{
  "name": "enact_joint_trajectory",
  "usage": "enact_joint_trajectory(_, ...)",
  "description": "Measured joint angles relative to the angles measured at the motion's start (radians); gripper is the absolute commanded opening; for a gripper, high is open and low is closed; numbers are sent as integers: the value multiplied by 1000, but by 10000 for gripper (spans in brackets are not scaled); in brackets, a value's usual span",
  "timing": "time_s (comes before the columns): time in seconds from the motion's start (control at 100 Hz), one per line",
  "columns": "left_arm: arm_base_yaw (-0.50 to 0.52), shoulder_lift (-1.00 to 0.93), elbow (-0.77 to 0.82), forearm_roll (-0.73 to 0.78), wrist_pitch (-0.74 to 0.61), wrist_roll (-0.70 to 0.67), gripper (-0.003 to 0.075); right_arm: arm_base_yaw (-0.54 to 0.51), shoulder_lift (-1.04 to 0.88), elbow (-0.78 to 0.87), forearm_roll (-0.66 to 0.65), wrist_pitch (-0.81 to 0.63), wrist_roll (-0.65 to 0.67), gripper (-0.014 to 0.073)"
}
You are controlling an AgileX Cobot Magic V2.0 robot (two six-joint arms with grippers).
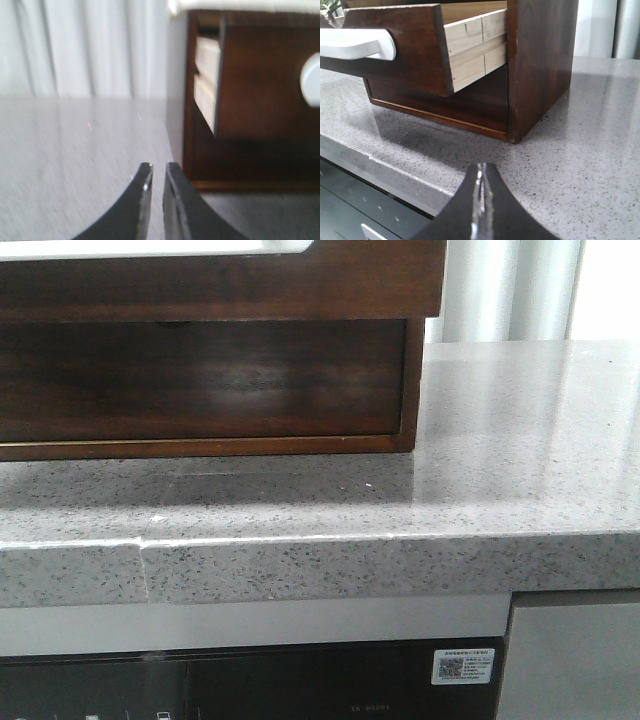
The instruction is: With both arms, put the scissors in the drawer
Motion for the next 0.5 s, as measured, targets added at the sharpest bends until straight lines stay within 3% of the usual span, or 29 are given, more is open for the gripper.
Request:
enact_joint_trajectory(0.19,41,0,0,-4,6,12,3,0,0,0,0,-2,0,-116)
enact_joint_trajectory(0.5,43,0,0,-12,257,-31,3,0,0,0,0,-2,0,-116)
